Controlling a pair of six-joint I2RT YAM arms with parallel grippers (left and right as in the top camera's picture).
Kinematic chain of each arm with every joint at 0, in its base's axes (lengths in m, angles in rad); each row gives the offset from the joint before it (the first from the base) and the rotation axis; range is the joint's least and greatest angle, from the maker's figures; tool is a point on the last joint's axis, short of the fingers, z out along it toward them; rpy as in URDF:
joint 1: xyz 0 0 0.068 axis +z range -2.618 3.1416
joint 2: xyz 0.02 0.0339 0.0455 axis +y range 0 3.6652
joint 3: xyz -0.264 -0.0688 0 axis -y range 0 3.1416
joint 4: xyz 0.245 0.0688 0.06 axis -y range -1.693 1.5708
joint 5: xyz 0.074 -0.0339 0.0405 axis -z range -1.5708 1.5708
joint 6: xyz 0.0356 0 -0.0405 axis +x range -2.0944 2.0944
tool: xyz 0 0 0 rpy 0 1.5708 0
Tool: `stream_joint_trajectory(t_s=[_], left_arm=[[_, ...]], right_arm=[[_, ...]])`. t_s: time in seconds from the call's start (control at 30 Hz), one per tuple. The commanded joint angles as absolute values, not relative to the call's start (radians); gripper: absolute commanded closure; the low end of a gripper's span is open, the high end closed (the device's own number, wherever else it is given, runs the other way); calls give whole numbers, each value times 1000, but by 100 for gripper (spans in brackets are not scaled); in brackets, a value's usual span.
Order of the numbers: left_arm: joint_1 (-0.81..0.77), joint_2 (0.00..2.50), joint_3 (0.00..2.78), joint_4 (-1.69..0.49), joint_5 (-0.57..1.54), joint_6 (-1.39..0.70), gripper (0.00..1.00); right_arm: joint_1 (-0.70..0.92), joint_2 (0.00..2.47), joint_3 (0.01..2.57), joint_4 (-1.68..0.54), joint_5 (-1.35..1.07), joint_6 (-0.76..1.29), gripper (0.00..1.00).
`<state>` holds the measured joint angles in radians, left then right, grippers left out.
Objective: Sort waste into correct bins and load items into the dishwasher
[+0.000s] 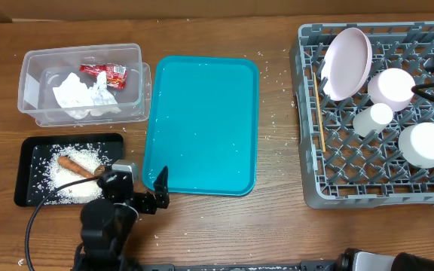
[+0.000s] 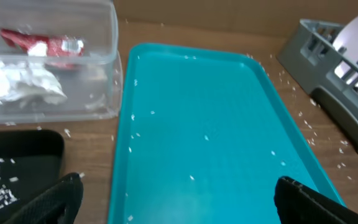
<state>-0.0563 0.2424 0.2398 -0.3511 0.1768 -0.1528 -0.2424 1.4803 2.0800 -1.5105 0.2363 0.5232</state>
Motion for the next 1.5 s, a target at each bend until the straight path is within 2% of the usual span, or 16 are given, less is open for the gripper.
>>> stream_joint_trajectory(t_s=[0.0,0.2,0.47,0.73,1.47], left_arm=[[-45,198,216,-324,190,-126,0],[-45,101,141,-255,157,-127,0],[-45,12,4,-60,149,-127,0],[-45,3,4,-70,78,-126,0],[-45,4,4,-70,78,-127,0]], right_arm=[[-247,1482,2083,-1506,246,524,0],[-247,1482,2083,-1506,246,524,0],[-247,1482,2083,-1506,246,524,0],[-247,1482,2083,-1506,246,524,0],[-247,1482,2083,-1506,246,524,0]])
